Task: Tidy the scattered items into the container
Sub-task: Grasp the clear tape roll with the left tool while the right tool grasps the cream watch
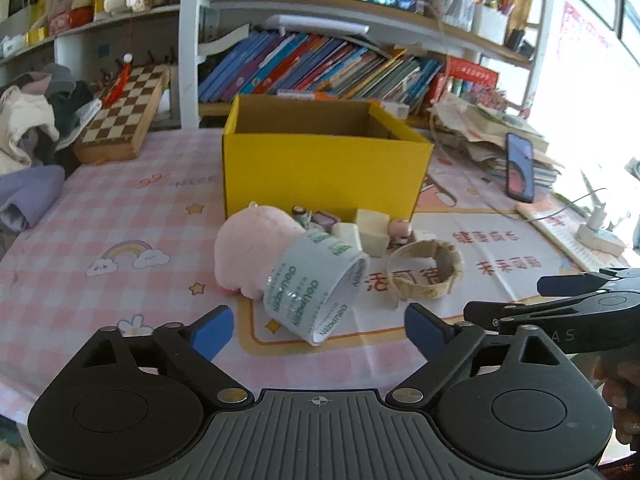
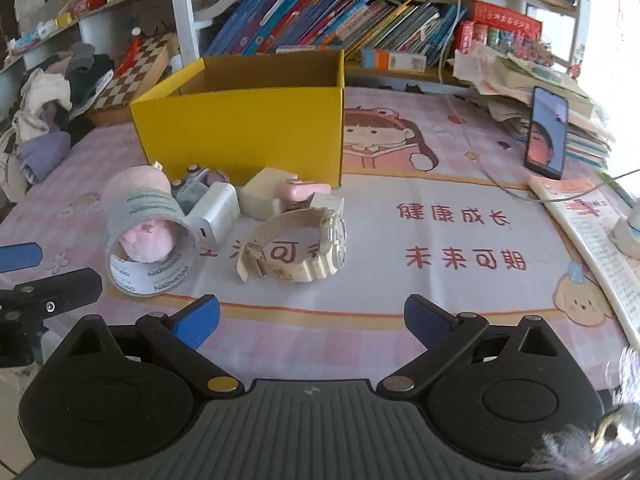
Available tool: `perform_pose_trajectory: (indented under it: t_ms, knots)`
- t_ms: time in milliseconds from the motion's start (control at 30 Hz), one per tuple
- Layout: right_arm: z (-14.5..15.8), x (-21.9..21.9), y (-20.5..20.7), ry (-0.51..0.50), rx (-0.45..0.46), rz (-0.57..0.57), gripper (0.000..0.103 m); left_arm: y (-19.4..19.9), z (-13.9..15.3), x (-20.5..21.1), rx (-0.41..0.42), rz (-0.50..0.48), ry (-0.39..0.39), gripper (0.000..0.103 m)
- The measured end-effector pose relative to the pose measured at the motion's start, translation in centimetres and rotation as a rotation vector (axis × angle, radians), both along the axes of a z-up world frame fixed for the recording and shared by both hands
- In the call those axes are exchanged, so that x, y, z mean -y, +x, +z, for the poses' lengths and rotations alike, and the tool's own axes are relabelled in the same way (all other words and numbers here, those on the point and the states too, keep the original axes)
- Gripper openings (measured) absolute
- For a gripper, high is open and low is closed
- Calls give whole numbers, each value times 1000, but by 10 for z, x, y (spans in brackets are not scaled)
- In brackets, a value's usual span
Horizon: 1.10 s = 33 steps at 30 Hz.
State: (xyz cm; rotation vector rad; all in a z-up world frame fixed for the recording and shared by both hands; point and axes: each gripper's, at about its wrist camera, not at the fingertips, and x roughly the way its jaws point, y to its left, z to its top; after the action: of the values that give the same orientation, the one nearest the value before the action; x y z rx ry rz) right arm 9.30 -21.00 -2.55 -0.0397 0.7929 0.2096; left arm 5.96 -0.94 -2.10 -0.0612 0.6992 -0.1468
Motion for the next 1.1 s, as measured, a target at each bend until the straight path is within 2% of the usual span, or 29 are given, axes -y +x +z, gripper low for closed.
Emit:
perform_pose_trajectory:
  t_ms: [167, 333, 467, 533, 633, 800, 867, 967, 1000, 1100]
  knots:
    - [-6, -1, 21, -7, -23, 29, 95, 12, -6, -4, -33, 47, -5, 86]
    - [-10, 1, 41, -8, -35, 31, 78, 25, -10, -6, -59, 90, -8, 79]
    - [-14, 2, 57, -27, -62, 44, 69, 33, -10, -4, -64, 94, -10, 79]
    - [-17, 2, 63, -24, -75, 55, 58, 37, -13, -2, -76, 96, -3, 73]
    - [-20, 2, 71, -3, -83, 72, 54, 42, -17, 0, -90, 103, 6, 65]
    - [-24, 3, 86, 14, -92, 65, 50, 50, -22, 4, -93, 99, 40, 62]
    - [-27, 3, 93, 15, -106, 64, 47, 54, -24, 8, -101, 86, 61, 57]
    - [-32, 7, 99, 20, -144, 50, 35, 57, -26, 11, -113, 80, 79, 49]
    - [-34, 8, 102, 21, -156, 46, 28, 57, -27, 11, -119, 79, 81, 44]
    - [-37, 13, 101, 31, -174, 40, 21, 56, -28, 9, -124, 84, 79, 41]
